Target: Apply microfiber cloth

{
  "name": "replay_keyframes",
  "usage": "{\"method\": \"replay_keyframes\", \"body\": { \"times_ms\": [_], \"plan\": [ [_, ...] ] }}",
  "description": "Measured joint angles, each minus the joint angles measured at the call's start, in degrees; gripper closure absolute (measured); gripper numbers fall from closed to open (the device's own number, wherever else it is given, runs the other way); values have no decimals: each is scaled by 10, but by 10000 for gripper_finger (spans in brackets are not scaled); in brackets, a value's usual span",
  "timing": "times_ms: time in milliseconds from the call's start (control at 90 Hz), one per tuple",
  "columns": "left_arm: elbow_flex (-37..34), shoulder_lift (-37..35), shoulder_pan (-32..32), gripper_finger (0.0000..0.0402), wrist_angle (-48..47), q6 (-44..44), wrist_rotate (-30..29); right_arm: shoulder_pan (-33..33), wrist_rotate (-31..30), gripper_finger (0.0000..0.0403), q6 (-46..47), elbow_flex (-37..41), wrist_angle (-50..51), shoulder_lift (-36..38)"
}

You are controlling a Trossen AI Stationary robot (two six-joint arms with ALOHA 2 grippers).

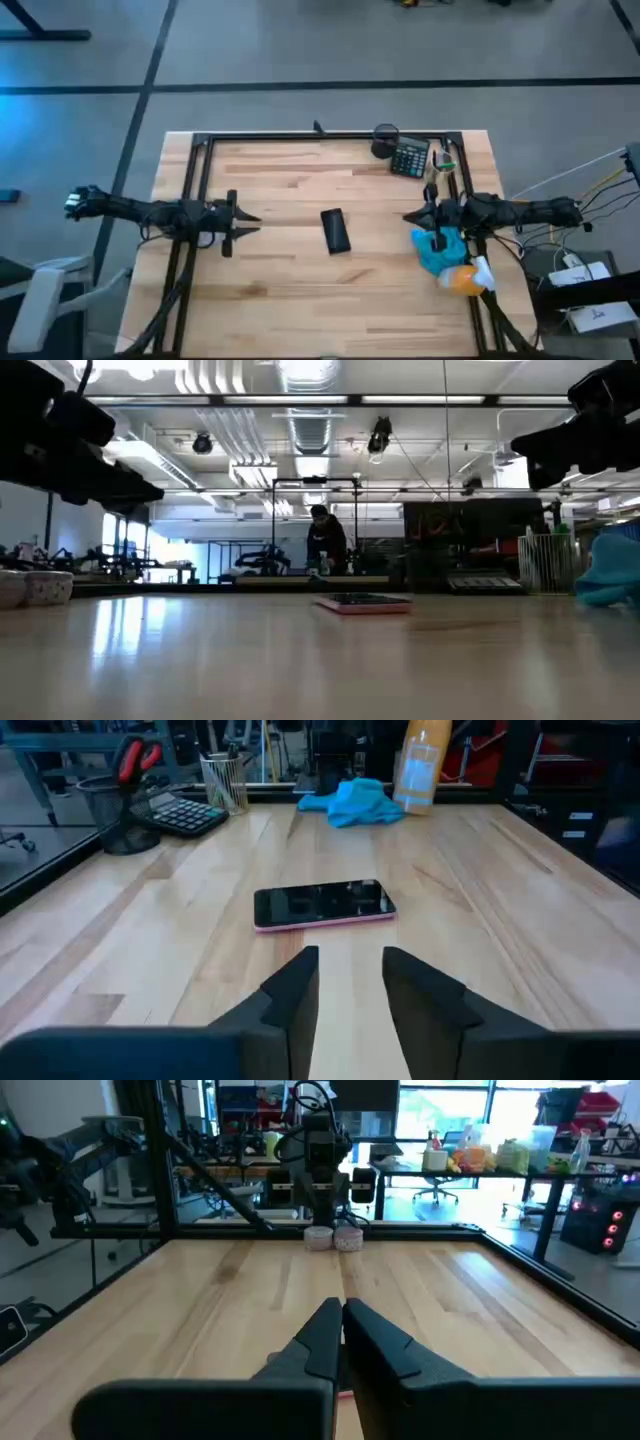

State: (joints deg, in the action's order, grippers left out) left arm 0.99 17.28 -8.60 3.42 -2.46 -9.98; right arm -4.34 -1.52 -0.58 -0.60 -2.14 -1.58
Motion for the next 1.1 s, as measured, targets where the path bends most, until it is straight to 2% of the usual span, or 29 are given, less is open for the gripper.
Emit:
{"method": "replay_keyframes", "body": {
  "times_ms": [867,956,1100],
  "plan": [
    [0,0,0,301,0,0,0,0,0,403,1,0,0,0],
    [0,0,0,301,0,0,0,0,0,403,28,0,-1,0],
    [0,0,2,301,9,4,-19,0,-5,403,23,0,-61,-2]
  ]
}}
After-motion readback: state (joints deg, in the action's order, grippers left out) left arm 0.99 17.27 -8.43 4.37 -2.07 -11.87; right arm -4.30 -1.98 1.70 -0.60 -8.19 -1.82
